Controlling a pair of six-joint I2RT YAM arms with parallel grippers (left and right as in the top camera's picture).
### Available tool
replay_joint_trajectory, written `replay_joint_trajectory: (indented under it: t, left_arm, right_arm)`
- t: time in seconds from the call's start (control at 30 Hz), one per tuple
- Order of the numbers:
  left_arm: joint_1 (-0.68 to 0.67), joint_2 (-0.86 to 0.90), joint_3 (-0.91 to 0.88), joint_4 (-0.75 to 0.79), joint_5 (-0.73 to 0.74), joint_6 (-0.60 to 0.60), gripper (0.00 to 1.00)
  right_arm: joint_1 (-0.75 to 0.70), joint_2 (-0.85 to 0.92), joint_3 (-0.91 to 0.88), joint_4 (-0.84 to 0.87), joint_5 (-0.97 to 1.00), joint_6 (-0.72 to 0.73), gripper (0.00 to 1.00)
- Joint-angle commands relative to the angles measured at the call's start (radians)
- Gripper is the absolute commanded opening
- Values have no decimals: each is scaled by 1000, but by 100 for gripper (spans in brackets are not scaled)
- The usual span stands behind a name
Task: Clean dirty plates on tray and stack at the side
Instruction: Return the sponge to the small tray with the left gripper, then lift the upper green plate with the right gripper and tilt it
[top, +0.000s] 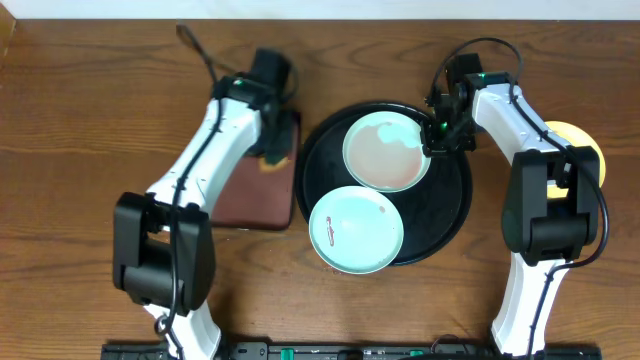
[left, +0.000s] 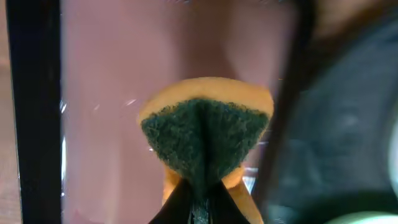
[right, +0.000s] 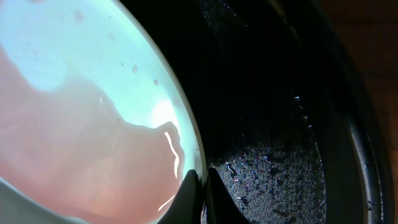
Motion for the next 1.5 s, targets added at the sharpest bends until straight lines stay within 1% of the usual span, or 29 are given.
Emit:
replay_joint_trajectory:
  t: [0.0, 0.1, 0.17, 0.2, 0.3, 0.33, 0.4, 0.43, 0.47, 0.5, 0.6, 0.63, 0.67, 0.83, 0.93, 1.07, 1.3, 1.4, 1.47]
  left_arm:
    - [41, 11, -123, 40, 10, 25, 10]
    - [70, 6, -130, 34, 14, 24, 16]
    - [85, -9, -110, 21, 30, 24, 17]
    - [90, -21, -98, 12, 33, 24, 22]
    - [96, -89, -71, 0, 33, 25, 32]
    - [96, -117, -67, 0, 33, 26, 36]
    - [96, -178, -62, 1, 33, 26, 49]
    - [96, -215, -62, 1, 32, 26, 55]
    - [96, -245, -62, 0, 32, 26, 60]
    - [96, -284, -62, 0, 32, 26, 63]
    - [96, -374, -62, -2, 32, 26, 73]
    - [96, -399, -62, -3, 32, 26, 74]
    - [96, -423, -62, -5, 32, 26, 77]
    - [96, -513, -63, -24, 32, 25, 81]
    - [96, -537, -63, -42, 32, 25, 82]
    - [96, -542, -63, -84, 33, 25, 83]
    - [96, -611, -63, -146, 32, 24, 83]
    - [96, -675, -63, -146, 32, 24, 83]
    - [96, -718, -63, -146, 32, 24, 83]
  right_arm:
    - [5, 31, -14, -6, 33, -9, 1]
    - [5, 31, -14, -5, 26, -9, 1]
    - [5, 31, -15, -2, 13, -9, 2]
    - [6, 31, -17, 3, 14, -9, 5]
    - [6, 31, -27, 33, 14, -8, 16]
    - [6, 31, -35, 47, 13, -8, 17]
    - [6, 31, -55, 76, 5, -4, 16]
    - [6, 31, -67, 90, -5, -1, 12]
    - [6, 31, -76, 101, -22, -2, 4]
    - [6, 31, -79, 104, -37, -2, 1]
    - [5, 15, -62, 89, -46, -2, 1]
    - [5, 2, -53, 79, -45, -2, 1]
    - [7, -17, -42, 72, -45, -3, 1]
    - [44, -161, 0, 86, -45, -37, 1]
    - [97, -254, 0, 143, -44, -61, 1]
    - [190, -323, 0, 223, -6, -66, 1]
    - [369, -319, 0, 386, 43, -66, 1]
    - [446, -300, 0, 475, 143, -68, 1]
    - [490, -283, 0, 523, 208, -96, 1]
